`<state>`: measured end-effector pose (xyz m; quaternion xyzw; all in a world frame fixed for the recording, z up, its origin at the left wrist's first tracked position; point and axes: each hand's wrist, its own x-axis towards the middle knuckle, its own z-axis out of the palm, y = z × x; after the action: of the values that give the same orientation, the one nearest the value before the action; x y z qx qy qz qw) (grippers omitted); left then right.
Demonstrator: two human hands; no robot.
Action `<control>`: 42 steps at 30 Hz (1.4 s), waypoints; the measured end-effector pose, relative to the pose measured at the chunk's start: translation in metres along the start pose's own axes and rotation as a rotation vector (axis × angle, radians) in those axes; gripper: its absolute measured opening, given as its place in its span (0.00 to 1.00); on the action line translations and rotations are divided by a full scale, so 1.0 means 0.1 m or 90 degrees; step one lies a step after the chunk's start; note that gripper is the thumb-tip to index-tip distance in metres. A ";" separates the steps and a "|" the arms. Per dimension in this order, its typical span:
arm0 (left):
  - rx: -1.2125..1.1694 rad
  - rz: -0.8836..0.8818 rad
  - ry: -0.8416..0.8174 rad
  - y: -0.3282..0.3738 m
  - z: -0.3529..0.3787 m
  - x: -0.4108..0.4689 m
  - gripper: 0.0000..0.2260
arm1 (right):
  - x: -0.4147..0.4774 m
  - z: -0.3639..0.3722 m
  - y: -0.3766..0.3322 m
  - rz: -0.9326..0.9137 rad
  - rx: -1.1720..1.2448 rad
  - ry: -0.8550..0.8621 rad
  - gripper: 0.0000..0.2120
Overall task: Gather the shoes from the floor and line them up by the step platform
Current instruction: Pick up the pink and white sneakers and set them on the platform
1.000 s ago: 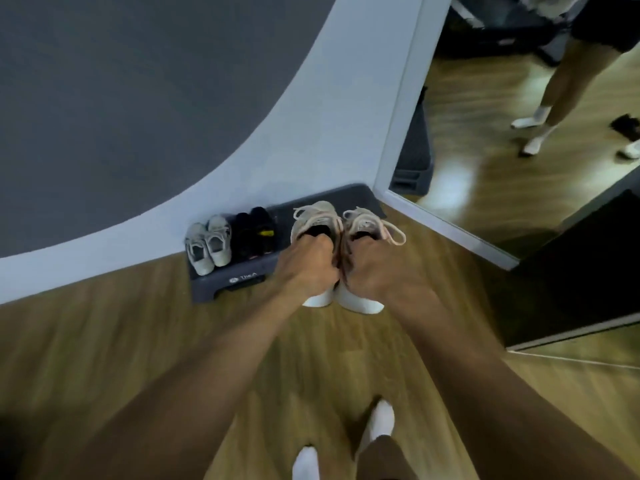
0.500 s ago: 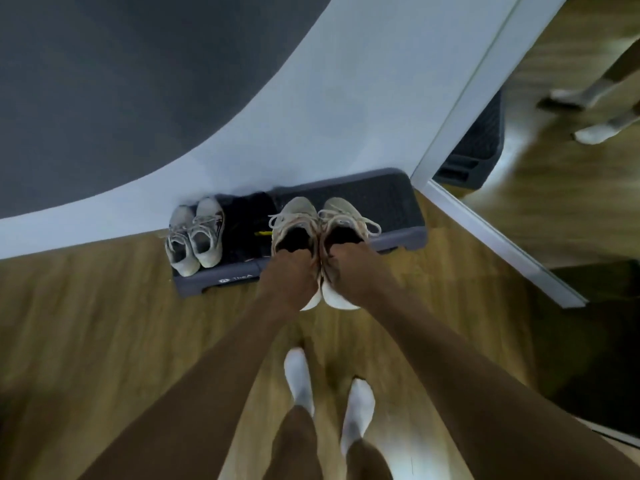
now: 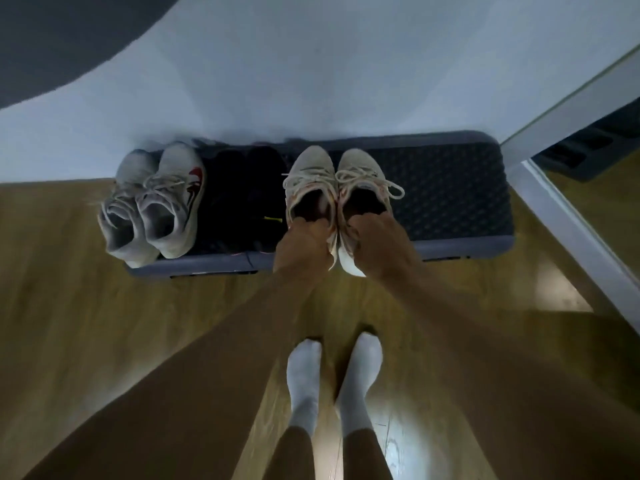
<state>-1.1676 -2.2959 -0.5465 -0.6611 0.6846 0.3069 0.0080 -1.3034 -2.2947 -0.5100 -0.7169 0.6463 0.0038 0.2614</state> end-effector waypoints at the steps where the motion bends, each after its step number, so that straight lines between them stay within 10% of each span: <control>1: 0.008 -0.016 -0.003 -0.05 0.09 0.12 0.17 | 0.13 0.10 0.07 -0.008 -0.002 -0.007 0.05; 27: 0.196 0.009 -0.197 -0.21 0.43 0.91 0.17 | 0.92 0.57 0.36 0.123 -0.004 -0.128 0.15; 42: 0.214 0.351 0.047 2.17 -3.02 -0.77 0.27 | -1.50 -3.23 -0.44 0.182 -0.011 0.260 0.27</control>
<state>-1.2362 -2.3705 -0.1805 -0.4506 0.8790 0.1559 0.0088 -1.3945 -2.2774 -0.1633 -0.6063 0.7805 -0.0989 0.1159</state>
